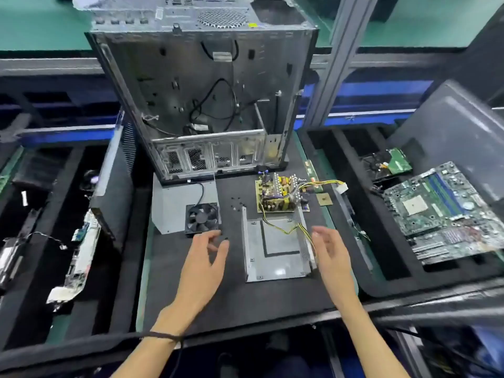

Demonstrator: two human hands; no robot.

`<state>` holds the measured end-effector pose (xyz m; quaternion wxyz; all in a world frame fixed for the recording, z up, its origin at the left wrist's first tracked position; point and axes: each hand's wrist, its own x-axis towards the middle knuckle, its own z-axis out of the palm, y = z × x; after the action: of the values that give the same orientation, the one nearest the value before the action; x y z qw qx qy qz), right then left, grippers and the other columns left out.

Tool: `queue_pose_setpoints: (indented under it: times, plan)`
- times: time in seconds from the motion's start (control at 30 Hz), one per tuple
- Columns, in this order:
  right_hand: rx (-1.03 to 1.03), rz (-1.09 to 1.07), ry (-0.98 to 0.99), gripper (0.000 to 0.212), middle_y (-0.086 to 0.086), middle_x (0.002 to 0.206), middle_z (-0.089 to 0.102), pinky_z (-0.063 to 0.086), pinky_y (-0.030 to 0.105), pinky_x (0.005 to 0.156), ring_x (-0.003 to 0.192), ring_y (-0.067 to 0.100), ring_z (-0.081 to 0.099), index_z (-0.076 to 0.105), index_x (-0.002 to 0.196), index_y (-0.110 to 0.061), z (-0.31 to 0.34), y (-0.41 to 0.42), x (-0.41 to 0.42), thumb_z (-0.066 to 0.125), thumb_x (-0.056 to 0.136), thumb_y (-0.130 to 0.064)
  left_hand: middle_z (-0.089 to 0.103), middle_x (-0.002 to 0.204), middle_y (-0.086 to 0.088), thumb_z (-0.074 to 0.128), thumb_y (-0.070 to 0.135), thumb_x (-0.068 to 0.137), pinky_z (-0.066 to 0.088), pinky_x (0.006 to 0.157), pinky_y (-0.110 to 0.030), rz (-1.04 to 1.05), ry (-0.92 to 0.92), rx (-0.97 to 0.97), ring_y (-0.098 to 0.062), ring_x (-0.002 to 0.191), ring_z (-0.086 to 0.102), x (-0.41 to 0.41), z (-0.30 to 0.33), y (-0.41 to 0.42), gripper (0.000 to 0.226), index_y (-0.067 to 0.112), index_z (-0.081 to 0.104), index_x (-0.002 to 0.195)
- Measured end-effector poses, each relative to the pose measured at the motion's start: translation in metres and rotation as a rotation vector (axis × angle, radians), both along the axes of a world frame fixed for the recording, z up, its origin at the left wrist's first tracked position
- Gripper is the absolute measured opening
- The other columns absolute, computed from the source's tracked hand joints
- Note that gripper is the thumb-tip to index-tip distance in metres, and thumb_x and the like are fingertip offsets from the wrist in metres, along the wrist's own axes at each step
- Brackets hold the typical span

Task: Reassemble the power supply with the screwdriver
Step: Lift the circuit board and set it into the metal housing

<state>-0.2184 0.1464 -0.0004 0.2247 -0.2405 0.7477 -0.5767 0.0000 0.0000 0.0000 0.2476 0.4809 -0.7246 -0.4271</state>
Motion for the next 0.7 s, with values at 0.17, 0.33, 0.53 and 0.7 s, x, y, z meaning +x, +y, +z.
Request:
queue_pose_setpoints:
  times: [0.17, 0.33, 0.53, 0.7]
  plan:
    - [0.091, -0.002, 0.158, 0.013, -0.008, 0.088, 0.063, 0.047, 0.015, 0.065, 0.076, 0.008, 0.056, 0.067, 0.097, -0.031, 0.003, -0.009, 0.002, 0.068, 0.095, -0.018, 0.041, 0.136, 0.012, 0.055, 0.065, 0.090, 0.050, 0.095, -0.042, -0.162, -0.172, 0.151, -0.003, 0.105, 0.055, -0.038, 0.010, 0.005, 0.074, 0.033, 0.028, 0.151]
    - [0.144, 0.048, 0.141, 0.013, -0.010, 0.069, 0.050, 0.040, 0.016, 0.053, 0.057, 0.009, 0.045, 0.063, 0.103, -0.034, -0.004, -0.011, -0.006, 0.068, 0.097, -0.024, 0.052, 0.143, -0.006, 0.055, 0.043, 0.098, 0.048, 0.101, -0.050, -0.216, -0.293, 0.211, -0.023, 0.116, 0.058, -0.053, 0.008, 0.003, 0.074, 0.026, 0.015, 0.159]
    - [0.230, 0.129, 0.197, 0.011, -0.011, 0.061, 0.043, 0.036, 0.021, 0.054, 0.057, 0.007, 0.042, 0.060, 0.101, -0.035, -0.006, -0.018, -0.012, 0.063, 0.099, -0.024, 0.070, 0.102, -0.003, 0.050, 0.024, 0.093, 0.053, 0.087, -0.046, -0.200, -0.375, 0.135, -0.032, 0.094, 0.065, -0.063, 0.016, -0.004, 0.038, 0.025, 0.052, 0.131]
    - [0.114, 0.137, 0.190, 0.015, 0.009, 0.067, 0.048, 0.035, 0.019, 0.053, 0.057, 0.011, 0.041, 0.065, 0.094, -0.036, 0.004, -0.022, -0.010, 0.065, 0.098, -0.022, 0.059, 0.079, -0.006, 0.049, 0.015, 0.091, 0.054, 0.074, -0.043, -0.186, -0.376, 0.101, -0.035, 0.075, 0.064, -0.061, 0.019, -0.005, 0.006, 0.018, 0.054, 0.093]
